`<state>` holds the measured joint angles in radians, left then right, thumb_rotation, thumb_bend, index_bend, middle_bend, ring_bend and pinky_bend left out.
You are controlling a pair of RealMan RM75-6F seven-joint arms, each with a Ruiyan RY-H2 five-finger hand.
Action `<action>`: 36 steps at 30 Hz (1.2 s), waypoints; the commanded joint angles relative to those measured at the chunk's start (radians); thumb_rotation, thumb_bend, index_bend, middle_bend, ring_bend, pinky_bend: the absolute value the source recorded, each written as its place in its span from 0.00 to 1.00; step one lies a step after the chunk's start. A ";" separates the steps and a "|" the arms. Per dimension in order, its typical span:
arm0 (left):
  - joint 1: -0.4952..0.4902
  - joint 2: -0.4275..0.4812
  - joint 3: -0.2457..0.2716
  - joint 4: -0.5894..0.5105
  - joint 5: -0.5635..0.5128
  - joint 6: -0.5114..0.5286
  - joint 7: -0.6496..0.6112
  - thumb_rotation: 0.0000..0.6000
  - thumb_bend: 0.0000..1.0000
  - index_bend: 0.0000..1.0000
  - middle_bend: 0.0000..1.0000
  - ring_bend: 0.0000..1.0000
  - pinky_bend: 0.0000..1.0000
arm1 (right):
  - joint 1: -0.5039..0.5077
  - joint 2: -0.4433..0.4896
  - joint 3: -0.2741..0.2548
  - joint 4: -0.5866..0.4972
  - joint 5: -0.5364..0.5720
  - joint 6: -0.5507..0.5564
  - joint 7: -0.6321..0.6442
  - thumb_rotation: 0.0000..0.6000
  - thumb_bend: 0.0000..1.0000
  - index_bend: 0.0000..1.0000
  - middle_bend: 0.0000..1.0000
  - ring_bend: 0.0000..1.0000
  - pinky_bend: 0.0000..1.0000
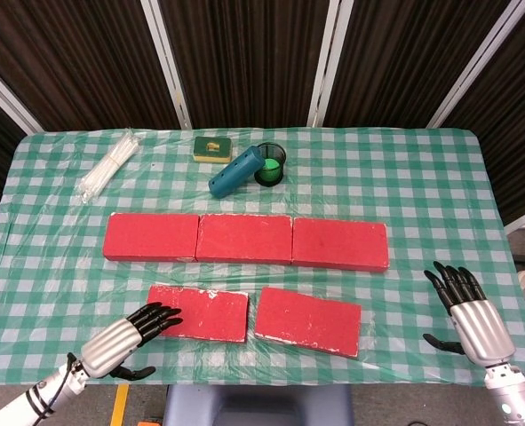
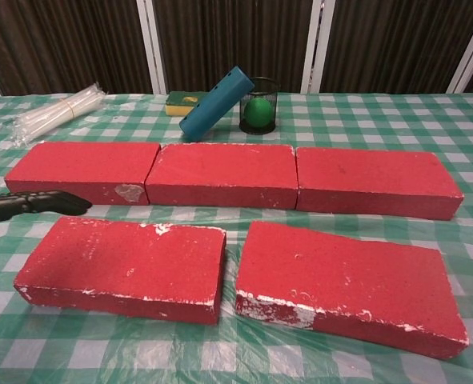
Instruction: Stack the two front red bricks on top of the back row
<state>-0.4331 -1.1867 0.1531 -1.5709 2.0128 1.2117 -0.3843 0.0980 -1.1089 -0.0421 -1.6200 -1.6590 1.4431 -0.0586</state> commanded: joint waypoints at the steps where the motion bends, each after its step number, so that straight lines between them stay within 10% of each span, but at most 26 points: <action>1: -0.076 -0.046 -0.036 -0.038 -0.060 -0.147 0.086 1.00 0.29 0.00 0.00 0.00 0.00 | -0.002 0.003 -0.006 0.001 -0.011 0.008 0.004 1.00 0.17 0.00 0.00 0.00 0.00; 36: -0.269 -0.150 -0.076 0.065 -0.313 -0.378 0.171 1.00 0.29 0.00 0.00 0.00 0.00 | 0.003 -0.008 0.009 -0.010 0.039 -0.028 -0.049 1.00 0.17 0.00 0.00 0.00 0.00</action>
<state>-0.7003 -1.3378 0.0762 -1.5066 1.7029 0.8369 -0.2132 0.1007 -1.1161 -0.0339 -1.6292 -1.6203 1.4158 -0.1072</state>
